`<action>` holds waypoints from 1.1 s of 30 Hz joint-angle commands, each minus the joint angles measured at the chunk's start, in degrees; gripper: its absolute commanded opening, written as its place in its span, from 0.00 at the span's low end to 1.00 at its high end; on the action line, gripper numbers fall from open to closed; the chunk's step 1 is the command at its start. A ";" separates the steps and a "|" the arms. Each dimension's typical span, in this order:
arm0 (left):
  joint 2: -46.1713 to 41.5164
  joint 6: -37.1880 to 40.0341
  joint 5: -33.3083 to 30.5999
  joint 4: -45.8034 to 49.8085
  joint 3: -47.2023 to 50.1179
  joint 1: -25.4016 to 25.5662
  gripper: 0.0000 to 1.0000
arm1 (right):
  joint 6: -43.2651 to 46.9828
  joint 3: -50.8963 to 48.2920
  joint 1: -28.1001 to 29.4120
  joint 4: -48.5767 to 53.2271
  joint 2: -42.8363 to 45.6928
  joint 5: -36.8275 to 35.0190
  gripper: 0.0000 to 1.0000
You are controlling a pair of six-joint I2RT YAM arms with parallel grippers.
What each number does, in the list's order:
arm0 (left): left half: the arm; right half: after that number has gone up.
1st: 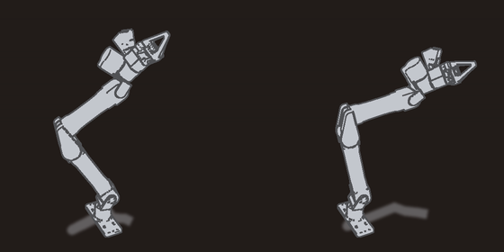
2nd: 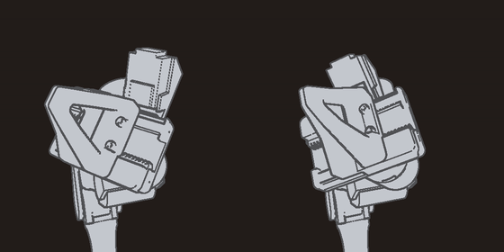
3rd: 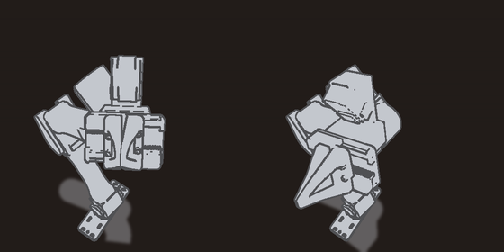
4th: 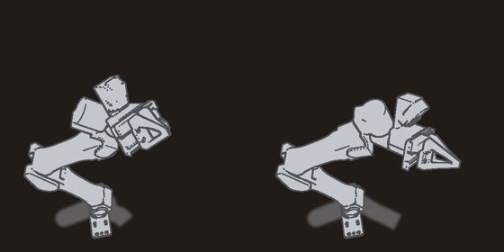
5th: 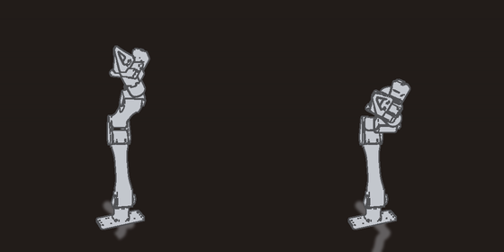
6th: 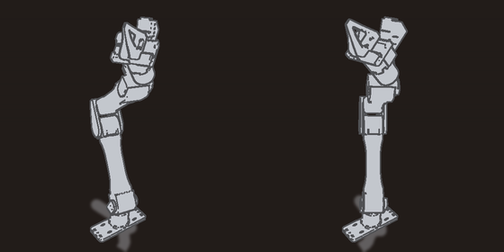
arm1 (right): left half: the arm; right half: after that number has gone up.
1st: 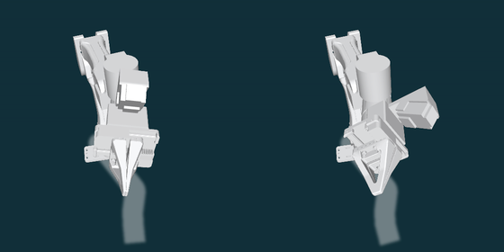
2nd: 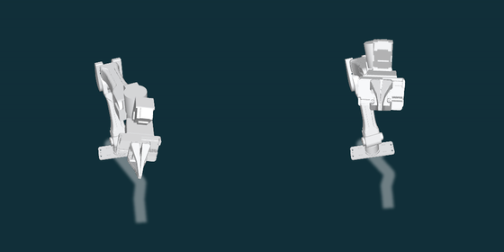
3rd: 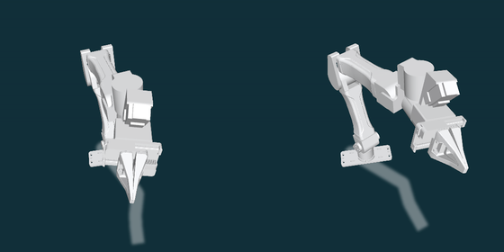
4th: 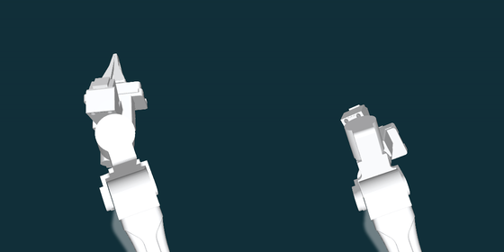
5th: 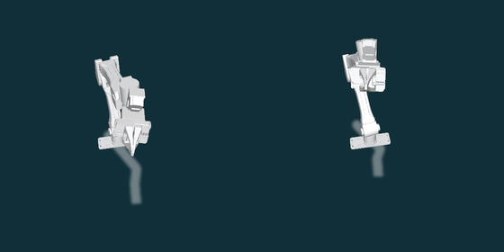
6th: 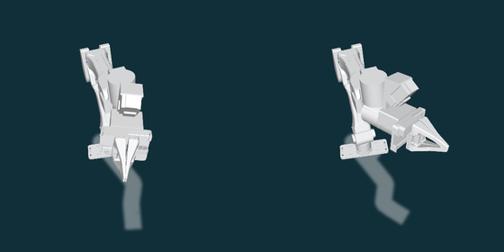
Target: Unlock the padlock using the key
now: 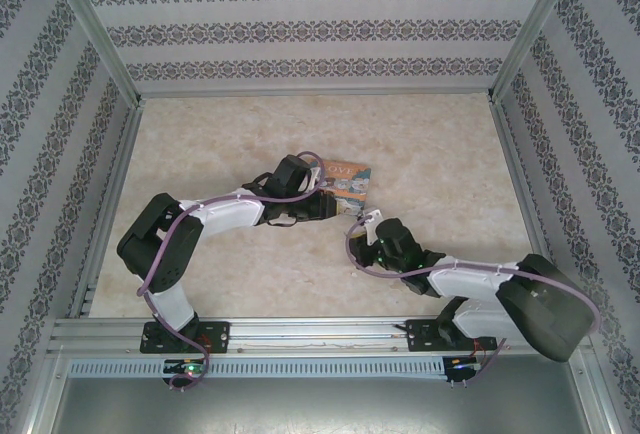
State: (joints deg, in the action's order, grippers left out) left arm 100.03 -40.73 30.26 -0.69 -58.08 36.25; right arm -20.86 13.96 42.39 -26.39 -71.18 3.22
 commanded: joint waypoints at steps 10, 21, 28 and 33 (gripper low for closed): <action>-0.01 -1.39 1.84 -0.20 -2.47 -0.83 0.24 | 2.93 2.81 1.02 -9.75 -5.75 -3.29 0.00; -0.03 -1.22 1.82 0.12 -2.47 -0.92 0.24 | 2.50 3.19 0.94 -13.42 -7.65 -2.08 0.00; 0.07 -1.27 1.95 0.32 -2.52 -1.01 0.24 | 2.05 3.22 0.41 -15.85 -8.45 -1.72 0.00; 0.17 -1.17 2.08 0.41 -2.56 -1.08 0.24 | 1.88 3.18 -0.02 -16.05 -8.71 -1.64 0.00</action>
State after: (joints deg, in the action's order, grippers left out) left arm 100.05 -42.13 31.24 -0.32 -58.43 35.88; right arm -19.09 16.14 42.59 -40.23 -79.33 0.91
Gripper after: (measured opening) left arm 0.239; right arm 0.043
